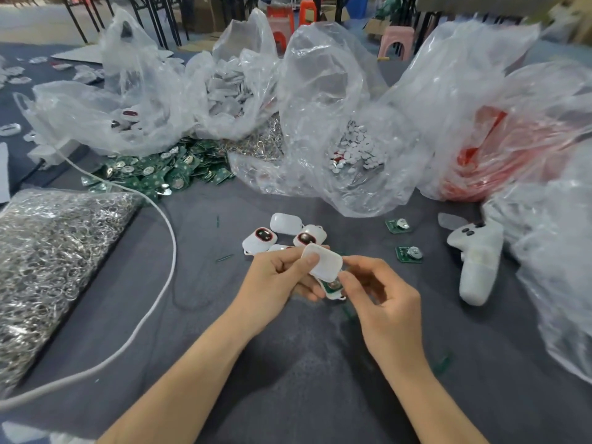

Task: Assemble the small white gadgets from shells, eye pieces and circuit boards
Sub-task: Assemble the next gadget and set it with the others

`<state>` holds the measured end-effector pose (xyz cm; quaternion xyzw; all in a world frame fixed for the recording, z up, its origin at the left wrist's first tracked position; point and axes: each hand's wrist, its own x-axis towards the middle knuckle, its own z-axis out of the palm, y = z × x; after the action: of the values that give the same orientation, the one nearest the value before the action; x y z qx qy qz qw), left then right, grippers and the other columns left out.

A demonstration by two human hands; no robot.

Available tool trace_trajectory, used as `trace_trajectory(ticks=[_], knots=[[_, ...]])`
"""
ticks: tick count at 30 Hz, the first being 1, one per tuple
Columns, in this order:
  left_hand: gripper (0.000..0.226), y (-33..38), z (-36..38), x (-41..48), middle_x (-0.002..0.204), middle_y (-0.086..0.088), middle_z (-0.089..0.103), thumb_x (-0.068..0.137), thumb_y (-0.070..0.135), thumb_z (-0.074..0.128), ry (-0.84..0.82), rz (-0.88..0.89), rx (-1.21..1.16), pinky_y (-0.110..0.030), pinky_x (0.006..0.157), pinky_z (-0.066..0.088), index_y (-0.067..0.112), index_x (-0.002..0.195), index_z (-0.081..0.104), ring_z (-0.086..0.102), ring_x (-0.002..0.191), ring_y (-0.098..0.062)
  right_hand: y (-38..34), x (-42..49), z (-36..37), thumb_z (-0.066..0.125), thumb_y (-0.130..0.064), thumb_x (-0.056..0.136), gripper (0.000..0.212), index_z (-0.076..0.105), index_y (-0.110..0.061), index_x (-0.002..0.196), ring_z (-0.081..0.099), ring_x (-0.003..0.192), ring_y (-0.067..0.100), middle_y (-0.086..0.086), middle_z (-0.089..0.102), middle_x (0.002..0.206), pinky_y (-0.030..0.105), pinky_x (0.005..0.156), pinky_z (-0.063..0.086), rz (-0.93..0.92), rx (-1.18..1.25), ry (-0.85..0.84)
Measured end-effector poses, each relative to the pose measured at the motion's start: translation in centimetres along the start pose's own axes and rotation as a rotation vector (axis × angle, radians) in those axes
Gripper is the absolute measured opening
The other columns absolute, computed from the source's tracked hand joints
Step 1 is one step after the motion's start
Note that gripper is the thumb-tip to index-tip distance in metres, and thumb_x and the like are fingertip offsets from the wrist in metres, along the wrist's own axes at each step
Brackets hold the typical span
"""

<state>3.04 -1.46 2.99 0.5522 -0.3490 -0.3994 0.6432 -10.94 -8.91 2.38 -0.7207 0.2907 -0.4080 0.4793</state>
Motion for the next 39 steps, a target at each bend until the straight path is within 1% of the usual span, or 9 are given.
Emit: trace_trajectory(ticks=[5,10,13,20,28,32,34,36,39], knots=[[0.024,-0.1,0.0,-0.1,0.077,-0.005,0.073,0.086,0.028,0.056,-0.059,-0.030,-0.013,-0.019,0.055,0.052,0.016,0.100,0.071,0.064,0.056,-0.011,-0.3,0.0,-0.4,0.068,-0.012,0.085,0.019,0.071,-0.031,0.085,0.069,0.074,0.012,-0.009,0.073,0.081,0.024,0.070,0.055,0.046,0.064,-0.036],[0.029,-0.1,0.0,-0.3,0.075,-0.004,0.073,0.091,0.035,0.054,-0.087,-0.056,-0.100,-0.018,0.060,0.053,0.019,0.086,0.078,0.068,0.064,-0.011,-0.3,0.5,-0.6,0.066,-0.005,0.086,0.013,0.072,-0.014,0.078,0.060,0.054,0.001,-0.008,0.069,0.063,0.010,0.055,0.046,0.129,0.172,0.018],[0.027,-0.3,-0.1,-0.3,0.078,-0.006,0.073,0.092,0.029,0.054,-0.082,-0.057,-0.141,-0.019,0.063,0.054,0.019,0.087,0.078,0.069,0.070,-0.013,-0.3,0.5,-0.7,0.065,-0.003,0.086,0.012,0.072,-0.009,0.079,0.059,0.052,0.001,-0.006,0.068,0.061,0.010,0.053,0.045,0.153,0.209,0.033],[0.015,-0.5,0.2,0.0,0.067,-0.006,0.072,0.089,-0.003,0.057,0.166,0.041,-0.077,-0.017,0.056,0.053,0.006,0.090,0.068,0.068,0.059,-0.011,-0.4,0.4,-0.6,0.068,-0.004,0.084,0.015,0.072,-0.017,0.078,0.062,0.057,0.003,-0.005,0.070,0.067,0.012,0.056,0.047,0.144,0.174,0.017],[0.021,-0.7,0.3,0.0,0.066,-0.003,0.071,0.086,-0.011,0.059,0.247,0.162,0.017,-0.020,0.056,0.054,0.008,0.085,0.067,0.067,0.057,-0.013,-0.6,0.1,-0.3,0.069,-0.006,0.083,0.014,0.071,-0.020,0.081,0.064,0.061,0.008,-0.004,0.071,0.073,0.019,0.060,0.052,0.101,0.082,-0.040],[0.020,-0.8,0.4,-0.2,0.082,-0.002,0.074,0.084,-0.014,0.060,0.204,0.254,0.005,-0.025,0.071,0.057,0.006,0.084,0.065,0.071,0.076,-0.016,-0.7,0.2,-0.4,0.063,0.000,0.086,0.013,0.070,-0.009,0.094,0.068,0.062,0.018,0.009,0.073,0.074,0.021,0.059,0.054,0.155,0.264,-0.062],[0.019,-1.1,0.5,-0.5,0.093,0.001,0.073,0.083,-0.009,0.063,0.176,0.326,0.065,-0.029,0.080,0.057,0.010,0.082,0.064,0.069,0.088,-0.014,-0.9,0.4,-0.5,0.066,-0.010,0.083,0.014,0.068,-0.005,0.096,0.069,0.067,0.020,0.012,0.073,0.078,0.024,0.063,0.056,0.182,0.360,-0.060],[0.013,-1.2,0.8,-0.8,0.099,0.004,0.072,0.079,0.001,0.061,0.141,0.399,0.179,-0.023,0.080,0.053,0.014,0.080,0.063,0.066,0.095,-0.009,-0.8,0.6,-0.6,0.068,-0.021,0.077,0.020,0.067,-0.008,0.091,0.068,0.066,0.018,0.010,0.073,0.077,0.023,0.063,0.055,0.234,0.445,-0.039],[0.020,-1.2,1.2,-0.9,0.116,0.003,0.066,0.079,-0.006,0.055,0.091,0.423,0.268,-0.015,0.082,0.047,0.012,0.085,0.062,0.063,0.108,-0.006,0.0,0.9,-0.6,0.065,-0.005,0.082,0.015,0.065,-0.014,0.095,0.063,0.061,0.014,0.006,0.068,0.070,0.022,0.059,0.051,0.284,0.508,-0.004]])
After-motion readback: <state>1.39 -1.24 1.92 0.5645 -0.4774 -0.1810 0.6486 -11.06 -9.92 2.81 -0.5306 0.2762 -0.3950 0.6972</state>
